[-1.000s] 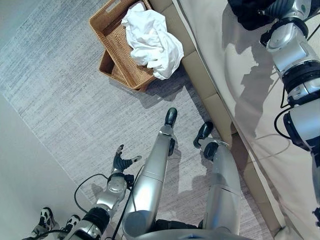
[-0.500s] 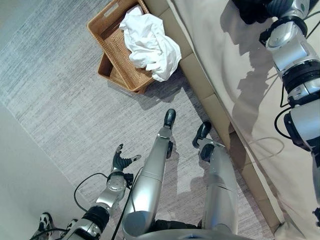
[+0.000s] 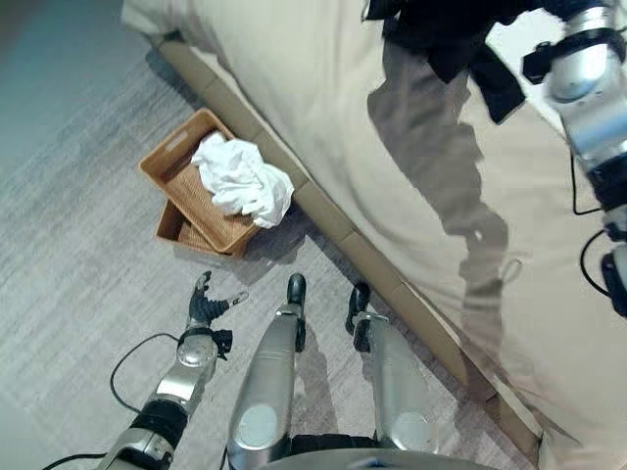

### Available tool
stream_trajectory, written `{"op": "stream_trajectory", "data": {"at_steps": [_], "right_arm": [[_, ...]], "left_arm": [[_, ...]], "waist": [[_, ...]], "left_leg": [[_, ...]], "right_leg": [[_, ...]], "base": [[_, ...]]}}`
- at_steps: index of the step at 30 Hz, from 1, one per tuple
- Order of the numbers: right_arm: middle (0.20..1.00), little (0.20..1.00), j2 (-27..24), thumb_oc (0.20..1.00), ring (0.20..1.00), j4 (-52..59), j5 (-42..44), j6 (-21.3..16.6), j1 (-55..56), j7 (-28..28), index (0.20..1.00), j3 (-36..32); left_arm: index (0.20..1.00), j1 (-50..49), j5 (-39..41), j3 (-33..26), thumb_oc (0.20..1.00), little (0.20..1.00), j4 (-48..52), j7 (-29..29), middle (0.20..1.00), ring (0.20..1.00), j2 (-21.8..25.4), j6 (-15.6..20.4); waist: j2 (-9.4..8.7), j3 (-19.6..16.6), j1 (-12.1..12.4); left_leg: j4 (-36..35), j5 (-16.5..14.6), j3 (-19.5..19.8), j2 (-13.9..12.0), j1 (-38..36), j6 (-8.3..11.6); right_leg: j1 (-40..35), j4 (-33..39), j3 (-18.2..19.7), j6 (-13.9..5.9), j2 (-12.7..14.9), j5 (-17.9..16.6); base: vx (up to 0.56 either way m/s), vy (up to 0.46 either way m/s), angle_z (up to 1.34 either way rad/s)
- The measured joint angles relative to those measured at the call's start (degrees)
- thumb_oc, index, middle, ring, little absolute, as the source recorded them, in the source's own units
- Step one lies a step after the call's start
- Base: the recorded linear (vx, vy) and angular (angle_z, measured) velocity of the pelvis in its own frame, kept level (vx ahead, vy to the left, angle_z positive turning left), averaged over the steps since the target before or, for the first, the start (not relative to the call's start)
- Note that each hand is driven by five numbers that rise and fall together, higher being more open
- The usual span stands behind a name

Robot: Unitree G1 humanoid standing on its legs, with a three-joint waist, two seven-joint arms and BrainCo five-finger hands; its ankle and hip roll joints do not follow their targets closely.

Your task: Pick up clothes into the bucket

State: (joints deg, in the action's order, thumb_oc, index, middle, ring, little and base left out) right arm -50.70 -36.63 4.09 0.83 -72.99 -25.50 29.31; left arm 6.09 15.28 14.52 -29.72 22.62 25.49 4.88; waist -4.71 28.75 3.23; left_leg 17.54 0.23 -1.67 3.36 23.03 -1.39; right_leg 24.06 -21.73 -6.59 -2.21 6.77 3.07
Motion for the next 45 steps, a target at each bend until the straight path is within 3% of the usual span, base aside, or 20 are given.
{"op": "stream_trajectory", "data": {"at_steps": [1, 4, 7, 8, 10, 11, 13, 16, 20, 24, 30, 35, 39, 45], "right_arm": [[0.200, 0.200, -1.1, 0.200, 0.200, 1.3, 0.4, -0.2, 0.9, 0.2, 0.200, -0.9], [0.200, 0.200, -3.1, 0.200, 0.200, 8.0, 1.9, -0.7, 7.9, 2.3, 0.200, -7.3], [0.200, 0.200, -3.9, 0.200, 0.200, 10.4, 2.4, -1.9, 11.5, 3.9, 0.200, -7.4], [0.200, 0.200, -5.2, 0.200, 0.200, 13.9, 2.9, -1.5, 13.5, 5.1, 0.200, -8.6], [0.200, 0.200, -6.0, 0.200, 0.200, 19.8, 3.4, -2.2, 17.3, 7.8, 0.200, -9.7], [0.200, 0.200, -6.2, 0.200, 0.200, 21.6, 3.6, -2.2, 18.6, 8.7, 0.200, -10.4], [0.200, 0.200, -6.7, 0.200, 0.200, 25.0, 4.7, -2.9, 22.3, 10.9, 0.200, -10.7], [0.200, 0.200, -6.9, 0.200, 0.200, 28.9, 6.3, -2.9, 25.9, 14.5, 0.200, -11.3], [0.200, 0.200, -7.5, 0.200, 0.200, 34.1, 8.0, -2.9, 29.0, 20.2, 0.200, -11.2], [0.200, 0.200, -8.2, 0.200, 0.200, 38.7, 10.1, -2.7, 30.8, 25.2, 0.200, -10.0], [0.200, 0.200, -8.4, 0.200, 0.200, 46.3, 13.6, -2.7, 30.7, 31.6, 0.200, -2.9], [0.200, 0.200, -7.4, 0.200, 0.200, 48.4, 14.4, -2.7, 30.6, 32.8, 0.200, -1.5], [0.200, 0.200, -3.5, 0.200, 0.200, 50.8, 16.1, -3.0, 30.1, 33.1, 0.200, 0.1], [0.200, 0.200, -1.2, 0.200, 0.200, 52.7, 16.9, -3.1, 28.9, 33.8, 0.200, 3.3]], "left_arm": [[1.000, 0.7, 0.1, -0.9, 1.000, 1.000, 1.9, -0.4, 1.000, 1.000, 0.3, -0.8], [1.000, -0.3, -0.1, -3.3, 1.000, 1.000, 11.1, -2.8, 1.000, 1.000, 2.3, -1.0], [1.000, -0.8, -1.8, -4.2, 1.000, 1.000, 16.1, -4.5, 1.000, 1.000, 6.3, 0.4], [1.000, 0.3, -3.3, -5.9, 1.000, 1.000, 19.2, -5.6, 1.000, 1.000, 8.3, -1.4], [1.000, -0.3, -3.5, -8.8, 1.000, 1.000, 25.4, -7.0, 1.000, 1.000, 10.5, -1.1], [1.000, -0.1, -3.5, -9.8, 1.000, 1.000, 27.6, -7.5, 1.000, 1.000, 10.8, -1.1], [1.000, 1.7, -3.5, -10.9, 1.000, 1.000, 32.5, -8.5, 1.000, 1.000, 11.1, 0.0], [1.000, 4.6, -3.3, -10.7, 1.000, 1.000, 38.0, -11.0, 1.000, 1.000, 11.9, 0.3], [1.000, 7.7, -3.3, -7.9, 1.000, 1.000, 40.2, -14.2, 1.000, 1.000, 11.4, 0.9], [1.000, 8.5, -3.3, -4.0, 1.000, 1.000, 40.2, -16.6, 1.000, 1.000, 11.4, 0.5], [1.000, 16.3, -3.3, 4.7, 1.000, 1.000, 39.8, -19.5, 1.000, 1.000, 11.4, -0.8], [1.000, 19.2, -3.2, 9.3, 1.000, 1.000, 39.3, -20.7, 1.000, 1.000, 10.7, -1.2], [1.000, 19.8, -0.3, 14.1, 1.000, 1.000, 38.8, -21.6, 1.000, 1.000, 9.4, -1.3], [1.000, 20.4, 1.4, 16.3, 1.000, 1.000, 38.0, -22.6, 1.000, 1.000, 8.3, -1.5]], "waist": [[-0.36, -0.5, -1.4], [-0.85, -1.0, -0.8], [-0.51, -7.2, -2.2], [-0.50, -7.7, -3.6], [-0.34, -8.7, -3.9], [-0.21, -8.9, -3.8], [0.57, -13.2, -4.6], [0.95, -16.5, -5.5], [1.55, -20.4, -6.9], [1.90, -21.8, -7.0], [1.86, -23.0, -6.9], [1.78, -24.9, -6.9], [1.75, -25.3, -6.9], [1.71, -25.5, -6.8]], "left_leg": [[-0.6, -0.6, -0.5, -0.4, -1.2, 0.35], [-6.2, 0.4, -1.4, -0.8, -8.0, 0.80], [-9.8, 0.8, -1.7, -1.2, -10.5, 1.11], [-10.6, 0.7, -2.7, -1.5, -12.3, 1.22], [-12.8, 1.2, -4.4, -2.2, -16.6, 1.61], [-13.5, 1.2, -4.7, -2.3, -18.4, 1.64], [-15.0, 1.1, -5.3, -2.4, -21.5, 1.62], [-17.5, 1.0, -6.0, -2.8, -24.9, 1.85], [-19.8, 1.0, -6.1, -3.2, -28.3, 1.86], [-21.1, 1.0, -6.2, -3.6, -29.5, 1.87], [-22.1, 1.0, -6.2, -3.8, -31.4, 1.93], [-22.2, 1.0, -6.2, -3.6, -31.6, 1.93], [-22.4, 0.9, -6.3, -3.6, -32.5, 1.93], [-22.4, 0.9, -6.2, -3.5, -32.4, 1.95]], "right_leg": [[-0.9, 0.5, -0.1, 0.61, 0.1, 0.5], [-7.1, 6.0, 0.3, -0.36, -0.8, -1.4], [-9.4, 10.1, 0.9, -1.09, -1.7, -2.5], [-11.0, 11.1, 1.4, -0.67, -2.0, -2.5], [-14.7, 13.8, 2.4, -0.59, -2.8, -3.7], [-16.3, 14.6, 2.8, -0.53, -3.1, -3.9], [-19.8, 17.3, 3.4, -0.57, -3.5, -4.3], [-23.2, 20.2, 4.0, -0.73, -4.3, -4.6], [-27.0, 23.5, 4.2, -0.74, -5.0, -4.7], [-28.0, 24.7, 4.2, -0.69, -5.6, -4.7], [-30.1, 26.0, 4.2, -0.58, -5.8, -5.0], [-30.3, 26.0, 4.2, -0.59, -5.6, -5.0], [-30.9, 26.0, 4.3, -0.63, -5.6, -5.0], [-30.9, 26.0, 4.2, -0.64, -5.6, -5.0]], "base": [[0.20, -0.059, -0.15], [0.14, -0.027, -0.22], [0.21, -0.012, -0.22], [0.18, -0.030, -0.20], [0.16, -0.038, -0.39], [0.09, -0.032, -0.46], [0.16, -0.033, -0.26], [0.11, -0.025, -0.16], [0.05, -0.019, -0.06], [0.00, 0.000, 0.00], [0.00, 0.000, 0.00], [0.00, 0.000, 0.00], [0.00, 0.000, 0.00], [0.00, 0.000, 0.00]]}}
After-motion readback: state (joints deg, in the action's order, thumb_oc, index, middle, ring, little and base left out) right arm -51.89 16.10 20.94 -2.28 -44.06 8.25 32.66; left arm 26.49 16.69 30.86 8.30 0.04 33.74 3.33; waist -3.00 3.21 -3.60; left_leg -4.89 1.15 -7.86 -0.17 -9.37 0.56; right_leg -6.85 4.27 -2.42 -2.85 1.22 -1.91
